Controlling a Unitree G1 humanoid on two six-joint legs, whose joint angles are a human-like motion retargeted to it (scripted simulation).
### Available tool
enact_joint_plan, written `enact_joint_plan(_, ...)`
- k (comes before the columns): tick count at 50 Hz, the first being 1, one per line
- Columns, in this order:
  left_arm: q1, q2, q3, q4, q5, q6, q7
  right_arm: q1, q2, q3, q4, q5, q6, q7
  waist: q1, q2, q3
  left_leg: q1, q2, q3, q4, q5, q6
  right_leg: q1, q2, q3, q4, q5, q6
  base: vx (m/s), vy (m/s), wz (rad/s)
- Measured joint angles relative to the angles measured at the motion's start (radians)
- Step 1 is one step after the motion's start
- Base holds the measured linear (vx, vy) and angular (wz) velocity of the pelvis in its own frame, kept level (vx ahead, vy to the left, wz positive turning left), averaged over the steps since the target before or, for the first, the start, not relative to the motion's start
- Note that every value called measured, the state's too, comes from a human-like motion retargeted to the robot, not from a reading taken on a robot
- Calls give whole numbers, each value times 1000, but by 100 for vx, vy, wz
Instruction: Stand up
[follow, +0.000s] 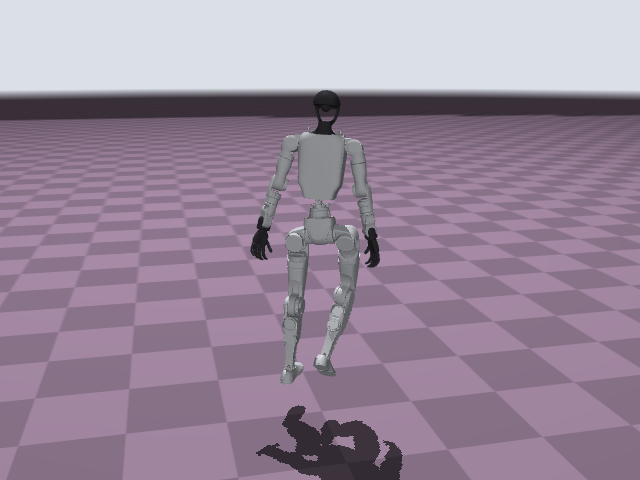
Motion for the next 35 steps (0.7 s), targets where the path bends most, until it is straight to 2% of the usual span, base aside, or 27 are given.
enact_joint_plan(5,-120,-37,-49,-58,22,-41,35,31,-12,-32,55,33,-1,35,-49,-20,5,54,-27,26,-10,-32,-9,-83,-44,2,-228,-1,177,33,17,19)
enact_joint_plan(10,-216,-70,-111,-121,-8,-125,58,49,-33,-58,128,10,29,43,-113,-77,37,150,-110,12,-13,-75,-15,-65,-195,0,-630,11,409,47,13,22)
enact_joint_plan(12,-247,-78,-122,-137,-1,-149,71,51,-34,-70,164,3,45,50,-110,-103,48,194,-120,29,-7,-101,-38,-65,-220,-26,-776,37,484,39,-17,-45)
enact_joint_plan(16,-287,-86,-153,-146,16,-179,91,61,-36,-96,217,-9,65,66,-78,-102,28,231,-106,43,19,-130,-77,-102,-194,-86,-896,-10,484,60,-3,-47)
enact_joint_plan(20,-287,-105,-199,-138,29,-192,90,82,-52,-122,236,-12,84,74,-145,-70,9,285,-143,-52,33,-42,-95,-65,-259,-86,-831,20,461,79,34,96)
enact_joint_plan(22,-267,-107,-205,-136,57,-189,79,88,-51,-136,234,-12,89,78,-168,-57,-5,297,-147,-77,68,42,-125,-44,-255,-101,-827,65,460,74,7,69)
enact_joint_plan(25,-222,-114,-205,-129,105,-170,82,82,-50,-148,228,3,94,97,-158,-48,-30,284,-152,-60,154,246,-202,-23,-249,-106,-794,74,442,81,4,17)
enact_joint_plan(27,-195,-111,-201,-119,114,-164,78,59,-58,-137,218,23,92,102,-146,-74,-27,247,-210,-1,270,433,-260,-5,-280,-56,-779,76,398,78,31,-14)
enact_joint_plan(28,-187,-107,-196,-116,115,-162,70,37,-65,-125,214,36,88,104,-136,-98,-22,209,-258,52,357,496,-260,-3,-317,-19,-766,74,386,78,42,-25)
enact_joint_plan(30,-168,-91,-181,-114,122,-150,51,-7,-66,-98,207,58,84,112,-118,-141,-19,119,-265,185,532,580,-260,20,-376,-19,-755,50,358,66,23,-9)
enact_joint_plan(32,-139,-81,-148,-118,135,-134,46,-50,-60,-82,194,50,90,122,-116,-164,-9,47,-256,194,659,596,-260,63,-374,-21,-752,17,319,59,-12,7)
enact_joint_plan(35,-78,-76,-82,-124,127,-116,62,-97,-44,-59,154,0,90,118,-115,-185,12,-23,-247,97,728,442,-260,150,-315,-12,-755,-39,253,68,-31,-20)
